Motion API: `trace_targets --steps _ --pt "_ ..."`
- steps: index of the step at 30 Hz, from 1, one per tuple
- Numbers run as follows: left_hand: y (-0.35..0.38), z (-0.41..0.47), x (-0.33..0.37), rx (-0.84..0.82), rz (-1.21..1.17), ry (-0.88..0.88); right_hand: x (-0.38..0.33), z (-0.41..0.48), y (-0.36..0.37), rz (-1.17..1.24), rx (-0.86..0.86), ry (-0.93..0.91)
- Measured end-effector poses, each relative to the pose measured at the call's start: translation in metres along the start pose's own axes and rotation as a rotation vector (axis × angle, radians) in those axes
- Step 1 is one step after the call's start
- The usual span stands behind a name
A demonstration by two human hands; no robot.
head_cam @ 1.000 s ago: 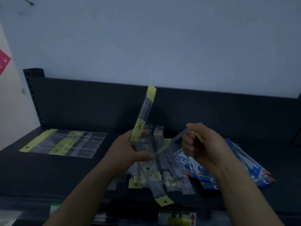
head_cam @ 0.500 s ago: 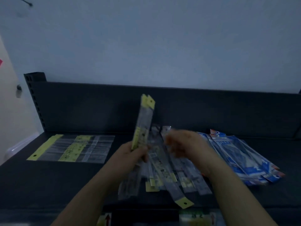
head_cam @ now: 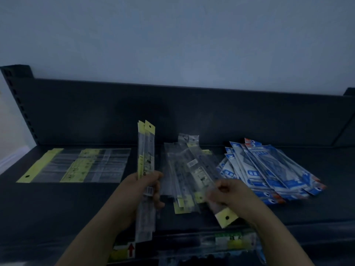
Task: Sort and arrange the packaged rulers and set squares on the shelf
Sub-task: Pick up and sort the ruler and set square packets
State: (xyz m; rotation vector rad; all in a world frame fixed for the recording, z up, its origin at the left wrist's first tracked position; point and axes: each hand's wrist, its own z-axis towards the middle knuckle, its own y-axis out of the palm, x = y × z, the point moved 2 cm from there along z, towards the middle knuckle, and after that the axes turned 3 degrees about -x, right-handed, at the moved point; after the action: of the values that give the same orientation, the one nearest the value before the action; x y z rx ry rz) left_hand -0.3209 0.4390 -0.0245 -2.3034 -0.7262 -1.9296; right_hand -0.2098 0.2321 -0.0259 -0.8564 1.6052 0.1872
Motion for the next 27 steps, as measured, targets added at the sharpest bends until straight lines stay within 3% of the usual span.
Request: trace_targets --steps 3,7,11,15,20,24,27 --pt "0.001 0.006 0.0 0.017 -0.03 -0.018 0.003 -0.009 -0.011 0.392 -0.169 0.007" --pt "0.001 0.01 0.009 -0.082 -0.149 -0.041 0.002 -0.017 -0.03 0.208 -0.307 -0.035" --pt "0.006 0.006 0.015 -0.161 -0.059 -0.075 -0.005 -0.014 -0.047 0.097 -0.179 -0.115" --pt "0.017 -0.005 0.018 -0.219 0.065 -0.161 -0.011 0.002 -0.063 0.258 0.113 -0.169" --pt "0.022 -0.008 0.016 -0.28 0.074 -0.189 -0.024 0.011 -0.058 0.333 0.024 -0.232" --pt "0.034 -0.009 0.009 -0.364 0.302 -0.16 -0.041 0.023 -0.027 0.286 -0.008 -0.305" --pt "0.028 -0.007 0.006 -0.234 0.367 -0.126 -0.031 0.027 -0.015 0.164 -0.001 -0.223"
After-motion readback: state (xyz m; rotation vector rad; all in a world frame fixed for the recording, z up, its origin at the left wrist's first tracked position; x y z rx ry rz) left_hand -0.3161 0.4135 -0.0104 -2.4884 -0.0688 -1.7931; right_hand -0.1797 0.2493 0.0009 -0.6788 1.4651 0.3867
